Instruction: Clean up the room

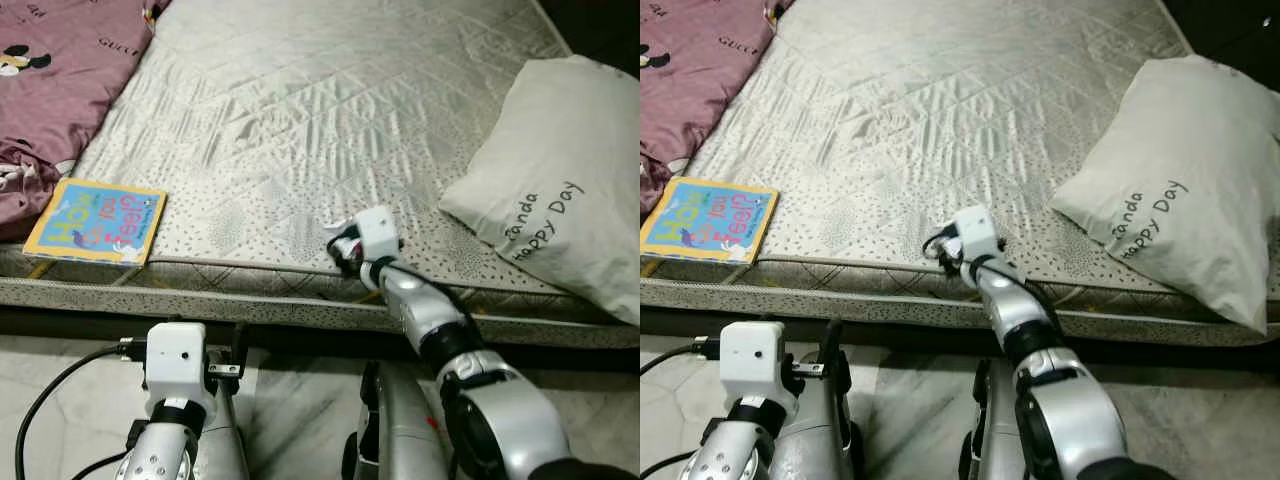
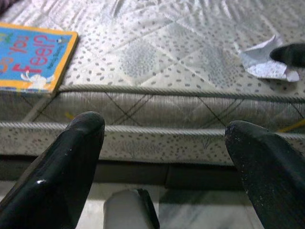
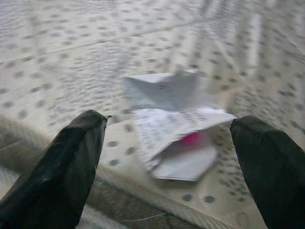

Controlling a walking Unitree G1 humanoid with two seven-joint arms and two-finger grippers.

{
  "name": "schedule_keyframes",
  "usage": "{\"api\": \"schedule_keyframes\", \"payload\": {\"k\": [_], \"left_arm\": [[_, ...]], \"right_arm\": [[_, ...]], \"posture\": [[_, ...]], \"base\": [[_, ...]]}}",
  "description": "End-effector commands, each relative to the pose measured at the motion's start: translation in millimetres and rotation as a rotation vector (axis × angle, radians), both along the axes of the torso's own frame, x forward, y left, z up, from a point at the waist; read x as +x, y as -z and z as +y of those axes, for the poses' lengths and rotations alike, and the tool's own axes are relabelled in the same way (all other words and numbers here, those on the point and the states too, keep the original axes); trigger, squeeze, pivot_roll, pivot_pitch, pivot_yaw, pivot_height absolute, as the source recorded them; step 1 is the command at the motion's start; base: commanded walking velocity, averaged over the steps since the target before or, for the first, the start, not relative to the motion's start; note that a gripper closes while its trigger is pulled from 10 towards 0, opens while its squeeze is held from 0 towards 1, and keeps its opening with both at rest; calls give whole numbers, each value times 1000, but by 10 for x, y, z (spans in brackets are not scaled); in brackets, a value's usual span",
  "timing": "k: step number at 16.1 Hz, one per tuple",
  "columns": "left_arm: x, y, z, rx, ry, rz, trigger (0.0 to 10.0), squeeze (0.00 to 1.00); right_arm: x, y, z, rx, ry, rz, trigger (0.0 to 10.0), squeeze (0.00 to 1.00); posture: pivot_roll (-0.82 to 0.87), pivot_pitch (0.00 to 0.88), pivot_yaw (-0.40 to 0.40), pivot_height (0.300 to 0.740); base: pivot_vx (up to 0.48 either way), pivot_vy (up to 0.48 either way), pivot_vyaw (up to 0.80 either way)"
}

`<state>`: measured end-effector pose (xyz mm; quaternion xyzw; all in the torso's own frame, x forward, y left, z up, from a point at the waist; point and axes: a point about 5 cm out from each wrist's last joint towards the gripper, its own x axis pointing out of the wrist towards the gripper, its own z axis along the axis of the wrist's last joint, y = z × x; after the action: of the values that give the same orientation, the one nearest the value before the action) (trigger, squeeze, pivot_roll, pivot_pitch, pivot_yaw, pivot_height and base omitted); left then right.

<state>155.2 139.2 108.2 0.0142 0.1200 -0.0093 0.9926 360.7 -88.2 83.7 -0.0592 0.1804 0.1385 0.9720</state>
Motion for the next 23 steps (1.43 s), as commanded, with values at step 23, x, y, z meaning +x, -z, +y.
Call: {"api": "schedule_keyframes", "payload": {"k": [23], "left_arm": [[-205,-28,-14,-49,-66,102,10000,0]], "right_arm": [[61,-161,368,93,108,-65,10000,0]], "posture": [[157,236,-76,545]], "base": [[0,0,0]]}}
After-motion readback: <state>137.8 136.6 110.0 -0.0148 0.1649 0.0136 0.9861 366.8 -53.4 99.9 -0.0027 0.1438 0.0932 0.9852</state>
